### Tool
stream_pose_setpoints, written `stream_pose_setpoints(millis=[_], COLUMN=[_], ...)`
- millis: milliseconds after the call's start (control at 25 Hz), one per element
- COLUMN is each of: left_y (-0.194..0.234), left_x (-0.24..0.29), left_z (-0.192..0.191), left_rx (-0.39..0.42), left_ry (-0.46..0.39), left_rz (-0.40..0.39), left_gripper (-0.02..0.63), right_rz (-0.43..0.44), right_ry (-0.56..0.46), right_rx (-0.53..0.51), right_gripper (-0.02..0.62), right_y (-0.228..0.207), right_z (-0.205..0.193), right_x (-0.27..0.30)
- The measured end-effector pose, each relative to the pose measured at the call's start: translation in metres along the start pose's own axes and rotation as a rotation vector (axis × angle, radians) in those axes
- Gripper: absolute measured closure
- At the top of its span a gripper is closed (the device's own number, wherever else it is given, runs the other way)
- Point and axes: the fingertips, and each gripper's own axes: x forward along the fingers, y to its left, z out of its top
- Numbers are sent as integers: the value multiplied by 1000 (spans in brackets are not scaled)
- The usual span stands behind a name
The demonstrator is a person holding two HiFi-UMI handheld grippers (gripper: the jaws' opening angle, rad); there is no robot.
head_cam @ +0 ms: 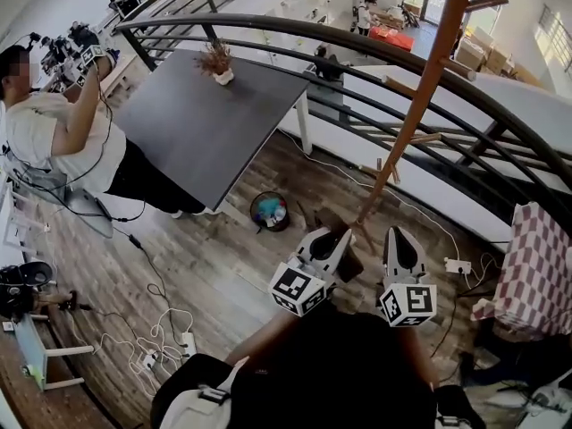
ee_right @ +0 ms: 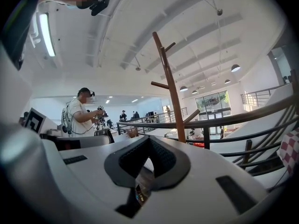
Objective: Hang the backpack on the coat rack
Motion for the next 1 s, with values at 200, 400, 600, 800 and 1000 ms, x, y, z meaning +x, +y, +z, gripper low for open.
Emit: stream_pose_setpoints(millis=[200, 400, 600, 800, 1000], left_y=[14, 24, 29, 33, 26], left_x=[12, 22, 33, 41, 56], left_z=[11, 23, 32, 38, 46], left_rx=[28, 23, 36, 12, 27], left_ry=[11, 6, 19, 12, 13], left_rz=[-36, -49, -61, -56, -75], left_gripper=[589, 589, 589, 589, 589], right_rz=[-29, -36, -13, 22, 30], right_ry=[-13, -18, -18, -20, -36], right_rx=[5, 5, 4, -7, 0], right_gripper=[583, 583, 583, 583, 583], right_y=[-2, -9, -14, -18, -31], right_z=[10, 17, 20, 24, 29], right_x=[12, 21, 33, 39, 44])
